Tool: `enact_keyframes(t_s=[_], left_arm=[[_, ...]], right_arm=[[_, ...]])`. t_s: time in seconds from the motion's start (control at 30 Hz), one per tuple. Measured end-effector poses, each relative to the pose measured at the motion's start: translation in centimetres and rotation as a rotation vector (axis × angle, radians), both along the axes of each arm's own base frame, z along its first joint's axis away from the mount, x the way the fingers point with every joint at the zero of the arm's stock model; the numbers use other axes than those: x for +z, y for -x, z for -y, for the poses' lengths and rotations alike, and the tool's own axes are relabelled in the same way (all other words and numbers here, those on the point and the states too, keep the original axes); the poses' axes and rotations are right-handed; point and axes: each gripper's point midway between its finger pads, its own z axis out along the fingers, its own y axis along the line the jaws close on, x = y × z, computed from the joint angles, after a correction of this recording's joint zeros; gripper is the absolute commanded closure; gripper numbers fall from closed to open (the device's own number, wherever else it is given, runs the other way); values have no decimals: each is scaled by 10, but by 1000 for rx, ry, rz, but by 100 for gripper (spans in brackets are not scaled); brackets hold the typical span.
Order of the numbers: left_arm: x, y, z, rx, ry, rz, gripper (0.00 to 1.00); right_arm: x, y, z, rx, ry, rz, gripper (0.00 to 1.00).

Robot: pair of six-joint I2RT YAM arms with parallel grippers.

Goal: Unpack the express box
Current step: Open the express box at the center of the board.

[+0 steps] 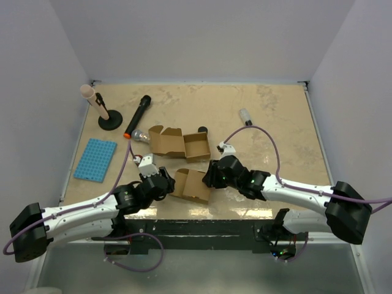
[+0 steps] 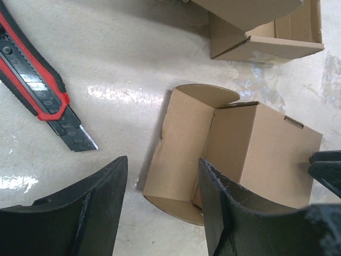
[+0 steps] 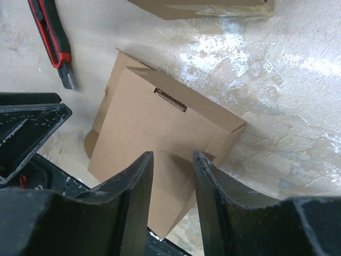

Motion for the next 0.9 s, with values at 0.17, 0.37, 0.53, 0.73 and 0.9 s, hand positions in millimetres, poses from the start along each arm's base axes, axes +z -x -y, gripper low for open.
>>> enact_keyframes(t_s=[0.17, 0.37, 0.53, 0.73, 0.9], left_arm=[[-1, 1, -1, 2, -6, -4, 34], [-5, 2, -3, -1, -13, -6, 29], [-3, 0, 0, -13, -5, 4, 27], [-19, -2, 4, -49, 13, -7, 27], [-30, -5, 2, -51, 7, -34, 27]], right_arm=[[0, 3, 4, -29, -30, -19, 58], [-4, 12, 11, -59, -73, -47, 58], [-4, 16, 9, -58, -107, -65, 58], [-7, 17, 6, -58, -151, -71, 58], [-5, 19, 6, -70, -182, -81, 55]])
